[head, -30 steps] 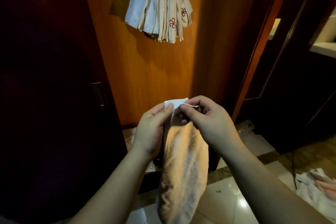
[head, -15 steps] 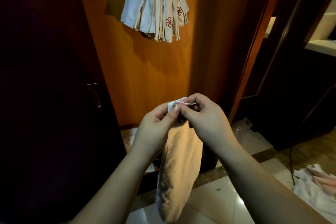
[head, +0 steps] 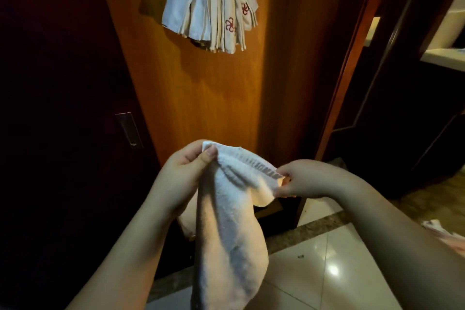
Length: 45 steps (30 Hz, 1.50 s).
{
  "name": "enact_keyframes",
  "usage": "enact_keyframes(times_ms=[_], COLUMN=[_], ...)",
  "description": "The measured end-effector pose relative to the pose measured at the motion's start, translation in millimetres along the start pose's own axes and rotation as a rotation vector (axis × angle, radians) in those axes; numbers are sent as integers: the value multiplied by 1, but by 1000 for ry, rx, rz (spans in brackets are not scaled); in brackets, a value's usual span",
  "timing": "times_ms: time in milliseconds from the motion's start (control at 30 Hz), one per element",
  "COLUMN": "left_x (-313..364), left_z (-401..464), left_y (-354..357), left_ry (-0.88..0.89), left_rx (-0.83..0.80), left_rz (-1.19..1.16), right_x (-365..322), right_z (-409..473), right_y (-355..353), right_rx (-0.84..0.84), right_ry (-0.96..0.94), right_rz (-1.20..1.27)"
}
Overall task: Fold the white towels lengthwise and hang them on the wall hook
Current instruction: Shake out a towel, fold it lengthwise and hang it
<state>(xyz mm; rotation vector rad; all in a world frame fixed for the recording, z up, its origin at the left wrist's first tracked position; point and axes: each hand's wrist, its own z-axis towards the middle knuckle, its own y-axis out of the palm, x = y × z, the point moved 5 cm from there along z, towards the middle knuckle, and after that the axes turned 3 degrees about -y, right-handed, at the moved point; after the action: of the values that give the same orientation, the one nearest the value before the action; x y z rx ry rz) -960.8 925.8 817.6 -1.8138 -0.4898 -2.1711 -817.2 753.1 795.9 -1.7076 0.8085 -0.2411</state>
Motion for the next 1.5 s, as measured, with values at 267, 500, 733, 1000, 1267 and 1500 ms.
enact_keyframes(times_ms=[267, 500, 733, 1000, 1267, 1500], left_x=[-8, -15, -16, -13, -16, -17], left_z=[-3, -10, -8, 2, 12, 11], left_y=[-40, -55, -46, -32, -19, -15], left_ry=[8, -4, 13, -24, -85, -114], left_rx=[138, 175, 163, 175, 157, 23], left_rz=[25, -25, -70, -152, -121, -80], right_x=[25, 13, 16, 13, 30, 41], right_z=[-10, -27, -27, -36, -14, -10], right_y=[-25, -10, -6, -11, 3, 37], right_rx=[379, 635, 825, 1074, 482, 40], right_ry=[-146, -246, -149, -69, -183, -228], right_rz=[165, 605, 843, 786, 1347, 1739])
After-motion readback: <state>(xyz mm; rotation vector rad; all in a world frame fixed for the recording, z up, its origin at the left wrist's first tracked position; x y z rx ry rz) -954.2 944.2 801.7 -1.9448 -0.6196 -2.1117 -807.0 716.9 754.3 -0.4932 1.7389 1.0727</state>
